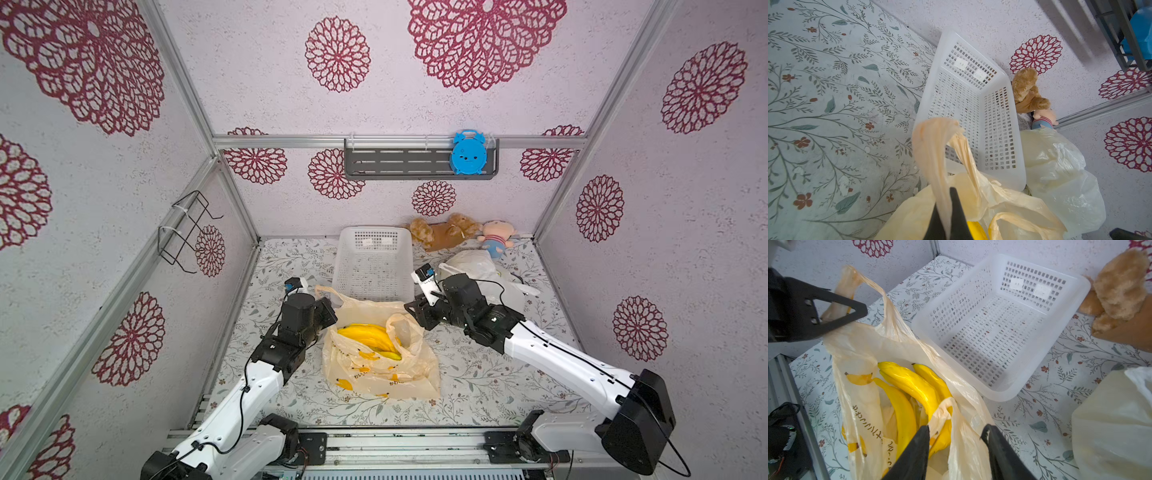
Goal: Place the banana into a plastic bag & tie a knot
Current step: Adjust the plastic bag at the center of the board.
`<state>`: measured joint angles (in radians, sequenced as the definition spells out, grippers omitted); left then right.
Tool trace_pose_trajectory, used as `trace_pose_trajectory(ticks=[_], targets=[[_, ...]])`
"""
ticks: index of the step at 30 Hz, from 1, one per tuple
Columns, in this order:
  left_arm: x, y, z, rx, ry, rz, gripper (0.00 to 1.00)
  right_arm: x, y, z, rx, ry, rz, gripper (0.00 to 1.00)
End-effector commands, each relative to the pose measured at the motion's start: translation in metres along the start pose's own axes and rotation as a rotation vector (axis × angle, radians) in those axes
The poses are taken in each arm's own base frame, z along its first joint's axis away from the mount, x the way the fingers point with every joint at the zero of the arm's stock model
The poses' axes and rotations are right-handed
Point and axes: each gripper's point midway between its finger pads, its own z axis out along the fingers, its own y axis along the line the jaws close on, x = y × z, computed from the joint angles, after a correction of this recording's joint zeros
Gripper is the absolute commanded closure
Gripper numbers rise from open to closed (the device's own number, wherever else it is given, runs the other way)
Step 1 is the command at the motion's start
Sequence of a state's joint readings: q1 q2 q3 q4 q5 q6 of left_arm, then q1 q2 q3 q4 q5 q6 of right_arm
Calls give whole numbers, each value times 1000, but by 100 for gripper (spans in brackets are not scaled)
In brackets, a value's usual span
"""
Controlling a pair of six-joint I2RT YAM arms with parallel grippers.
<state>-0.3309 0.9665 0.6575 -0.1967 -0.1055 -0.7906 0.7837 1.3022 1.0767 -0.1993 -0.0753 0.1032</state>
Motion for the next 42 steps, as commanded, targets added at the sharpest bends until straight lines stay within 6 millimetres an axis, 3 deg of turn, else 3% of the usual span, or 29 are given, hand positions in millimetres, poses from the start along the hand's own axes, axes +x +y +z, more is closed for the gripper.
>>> trace_pose_trajectory(ticks=[1,3,11,16,22,27,31,35,36,40,42], targets=[[-2,2,1,-1,-4,9,100,-13,30,-7,-62,-6,-96,51],[-1,2,2,-3,-2,11,100,-6,43,0,-67,41,-150,51],[4,7,6,-15,11,10,100,34,52,45,-18,317,-314,49],[5,10,7,-19,13,9,100,67,45,72,15,498,-363,52],[8,16,9,-24,21,3,100,98,47,87,-11,627,-325,58],[9,19,9,-18,21,-6,100,107,25,98,89,663,-290,59],[9,19,10,-11,22,-11,100,112,10,101,169,699,-301,55],[10,18,11,-2,24,-13,100,119,10,103,166,728,-294,49],[10,18,11,0,22,-15,100,120,11,103,163,731,-290,54],[10,17,13,1,28,-17,100,115,13,103,154,717,-284,93],[9,17,12,2,25,-17,100,100,15,100,151,666,-270,100]])
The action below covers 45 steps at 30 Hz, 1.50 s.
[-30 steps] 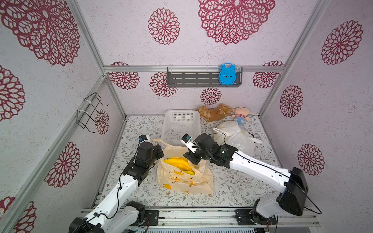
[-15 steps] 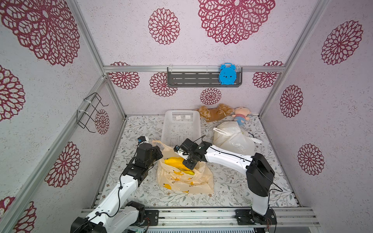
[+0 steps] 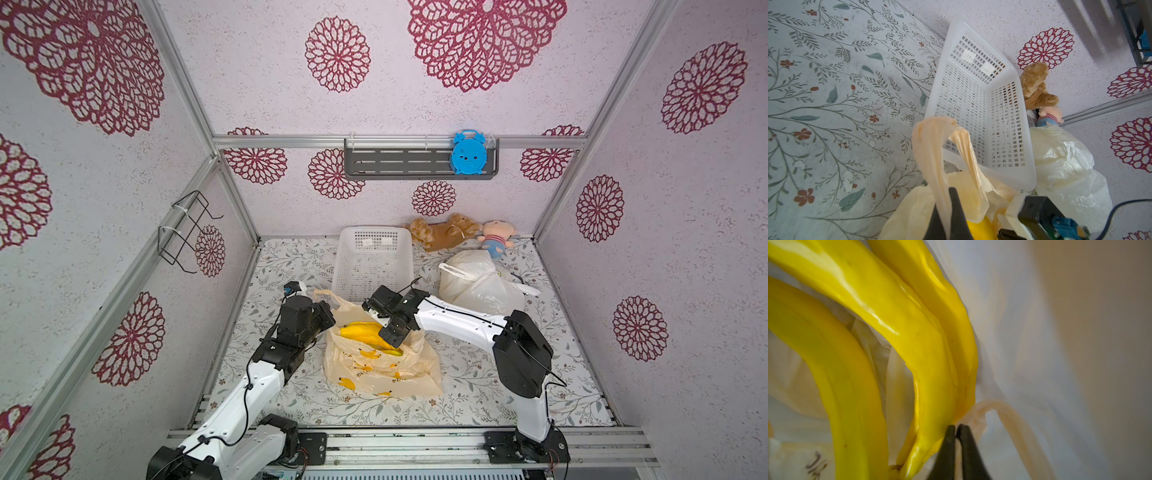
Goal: Place the banana into a plastic bag & tie a knot
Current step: Adjust the plastic bag at the center of the board.
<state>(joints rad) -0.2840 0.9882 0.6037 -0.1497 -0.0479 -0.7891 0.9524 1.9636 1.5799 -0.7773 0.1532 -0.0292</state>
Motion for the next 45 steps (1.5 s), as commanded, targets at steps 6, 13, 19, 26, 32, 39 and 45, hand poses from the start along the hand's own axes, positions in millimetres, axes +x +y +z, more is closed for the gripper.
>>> trace_pose_trajectory(ticks=[6,13,19,26,32,39,45], targets=[[-4,-1,-2,15,-16,-3,100,-42,-33,-81,0,-318,138,100],[-8,-4,-8,17,-24,3,100,-46,-46,-130,-147,-582,230,100],[-5,1,-5,-6,-9,9,99,-24,-17,-107,-228,-386,178,76],[6,6,2,-7,16,0,99,16,10,-64,-186,-111,139,49],[8,8,5,-6,18,-1,99,25,11,-37,-161,-24,145,40],[9,10,4,-11,13,0,98,22,-2,-19,-60,12,144,73],[5,7,-3,0,0,-4,94,-2,-13,-52,-37,-158,171,100]])
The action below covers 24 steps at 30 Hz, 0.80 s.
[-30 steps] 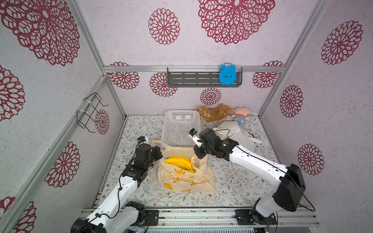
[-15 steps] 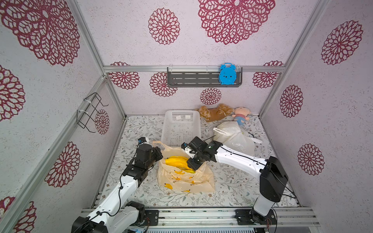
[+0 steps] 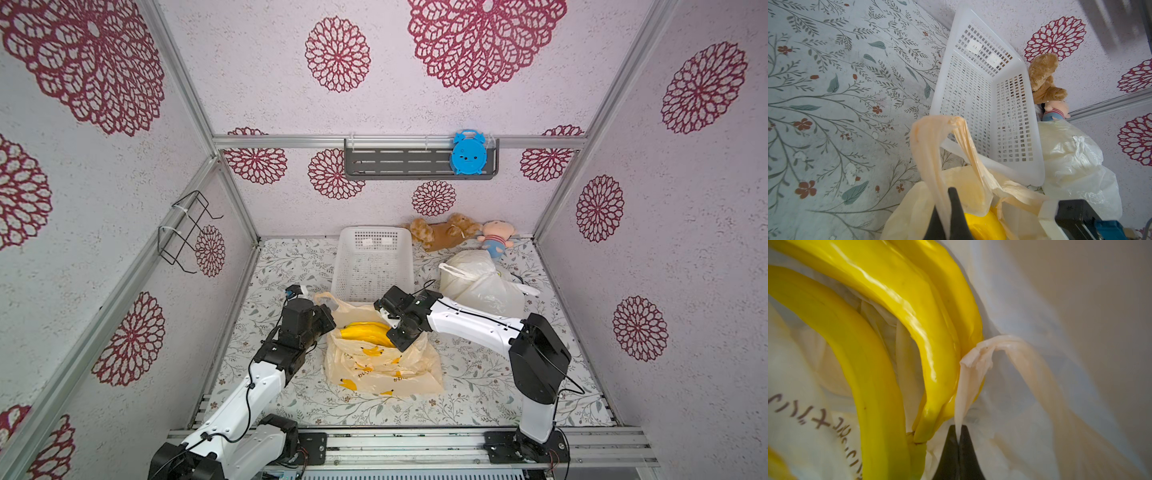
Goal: Place the banana into a plastic bag & tie a knot
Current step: Adjust the plastic bag at the center of the board.
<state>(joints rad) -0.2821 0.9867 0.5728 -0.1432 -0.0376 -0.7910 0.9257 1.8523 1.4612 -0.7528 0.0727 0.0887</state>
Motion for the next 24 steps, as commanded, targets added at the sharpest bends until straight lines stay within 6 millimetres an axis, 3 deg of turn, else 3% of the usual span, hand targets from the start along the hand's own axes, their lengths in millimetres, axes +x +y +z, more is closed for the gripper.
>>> trace_pose_trajectory(ticks=[1,5,8,16,20,24], targets=[[-7,-1,-7,11,-27,-1,92,-29,-9,-44,29,-181,27,100],[-15,-5,-18,14,-49,4,86,-40,-16,-70,39,-316,41,100],[-20,-9,-26,21,-58,14,74,-45,-19,-86,12,-429,47,100],[-34,-26,-52,74,-85,43,20,-54,-19,-119,-99,-712,60,100],[-42,-44,-65,147,-98,87,1,-50,-24,-122,-127,-787,93,100],[-40,-83,-62,330,-78,124,3,-47,-27,-127,-183,-856,128,100]])
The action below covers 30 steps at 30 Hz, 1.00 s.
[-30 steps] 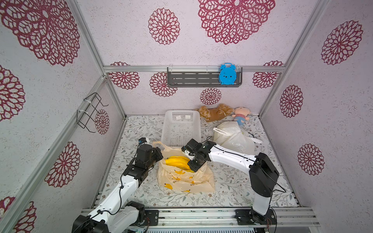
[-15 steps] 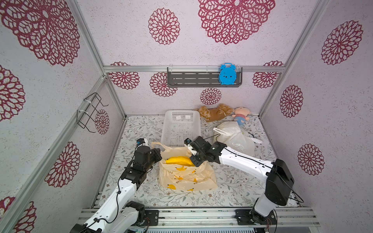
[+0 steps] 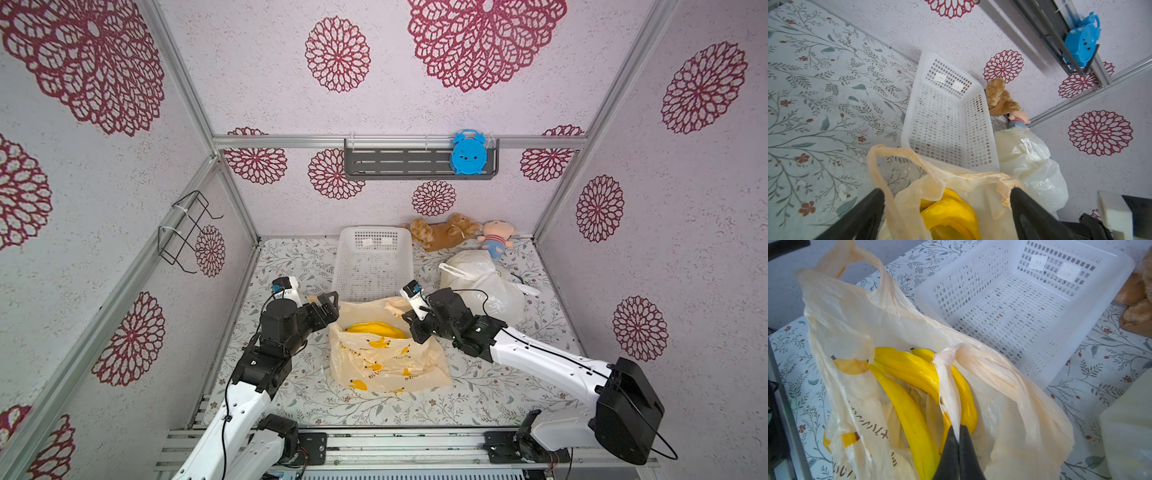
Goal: Place the banana into a plastic bag & tie a knot
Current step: Adjust the plastic bag at the center of the board.
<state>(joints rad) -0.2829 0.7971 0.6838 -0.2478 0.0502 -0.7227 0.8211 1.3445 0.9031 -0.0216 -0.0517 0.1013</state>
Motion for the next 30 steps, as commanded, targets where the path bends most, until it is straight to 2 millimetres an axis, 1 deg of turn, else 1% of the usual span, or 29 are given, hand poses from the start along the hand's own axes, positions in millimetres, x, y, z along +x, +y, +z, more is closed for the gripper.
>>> trace_pose_trajectory(ticks=[1,5,9,11,15,19,22,25,28,30], targets=[[1,-40,9,190,26,57,3,-44,6,-20,-77,-203,46,100],[12,-74,29,354,72,122,3,-44,7,-23,-119,-244,78,100],[19,-110,37,552,116,176,3,-41,7,-23,-147,-250,100,100],[24,-120,40,617,136,219,3,-41,6,-24,-161,-257,111,100],[33,-130,44,702,158,312,3,-40,6,-27,-188,-272,128,100],[23,-135,40,697,111,446,3,-37,4,-32,-197,-280,137,100],[15,-145,36,741,51,518,3,-34,2,-34,-197,-280,143,100],[23,-152,40,819,74,548,3,-32,0,-37,-198,-290,148,100],[38,-153,51,881,127,549,3,-32,-1,-40,-202,-301,151,100],[44,-153,57,920,132,554,3,-31,-1,-42,-211,-305,152,100]])
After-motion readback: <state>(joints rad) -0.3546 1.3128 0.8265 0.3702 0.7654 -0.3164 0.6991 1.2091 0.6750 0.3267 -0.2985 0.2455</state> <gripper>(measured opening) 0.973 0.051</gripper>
